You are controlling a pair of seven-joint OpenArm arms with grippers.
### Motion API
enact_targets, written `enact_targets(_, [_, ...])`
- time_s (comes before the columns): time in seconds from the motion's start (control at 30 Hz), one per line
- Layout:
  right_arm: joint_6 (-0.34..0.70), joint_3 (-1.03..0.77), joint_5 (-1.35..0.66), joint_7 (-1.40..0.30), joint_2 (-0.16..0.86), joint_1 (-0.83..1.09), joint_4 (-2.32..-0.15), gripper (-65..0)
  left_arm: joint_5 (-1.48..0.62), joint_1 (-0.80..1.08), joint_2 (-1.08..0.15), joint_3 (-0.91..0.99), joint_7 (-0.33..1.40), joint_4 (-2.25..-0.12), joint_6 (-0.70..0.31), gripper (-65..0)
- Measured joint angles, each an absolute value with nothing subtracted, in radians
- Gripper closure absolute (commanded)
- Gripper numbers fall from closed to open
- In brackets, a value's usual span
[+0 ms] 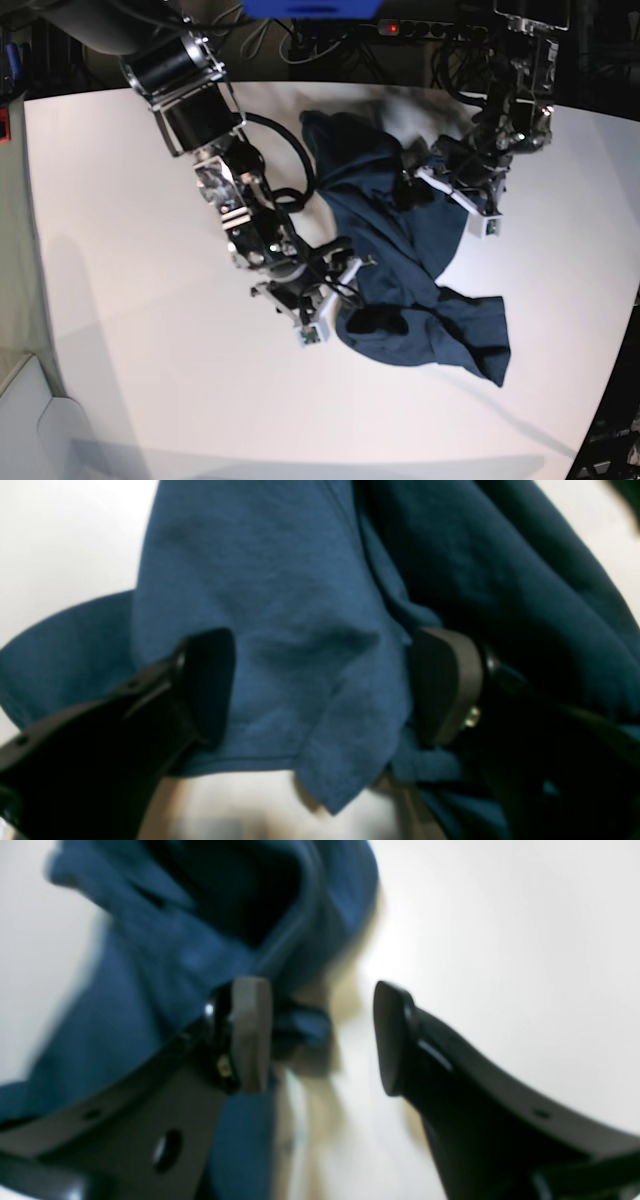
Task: Layout the t-shirt on the table in an organized manner, then fold the t-shirt properly
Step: 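Grasp a hem corner of the t-shirt with the right gripper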
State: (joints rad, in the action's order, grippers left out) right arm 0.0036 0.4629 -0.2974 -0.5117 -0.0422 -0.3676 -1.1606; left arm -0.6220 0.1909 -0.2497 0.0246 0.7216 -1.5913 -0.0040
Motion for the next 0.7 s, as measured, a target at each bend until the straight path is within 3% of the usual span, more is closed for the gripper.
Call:
enact_targets(0.3, [0.004,0.464,-0.296,-0.599,-0.031,-0.337,-1.277,-33.5,-0.622,0.19,-0.251,0.025,0.722,-1.591,-0.004,-53.2])
enact_targets(0.7, [0.004,0.463,-0.296,-0.485,-0.061,-0.409,-1.048,-33.1,-0.622,0.19,-0.25,0.025,0.723,-1.589,-0.004,-53.2])
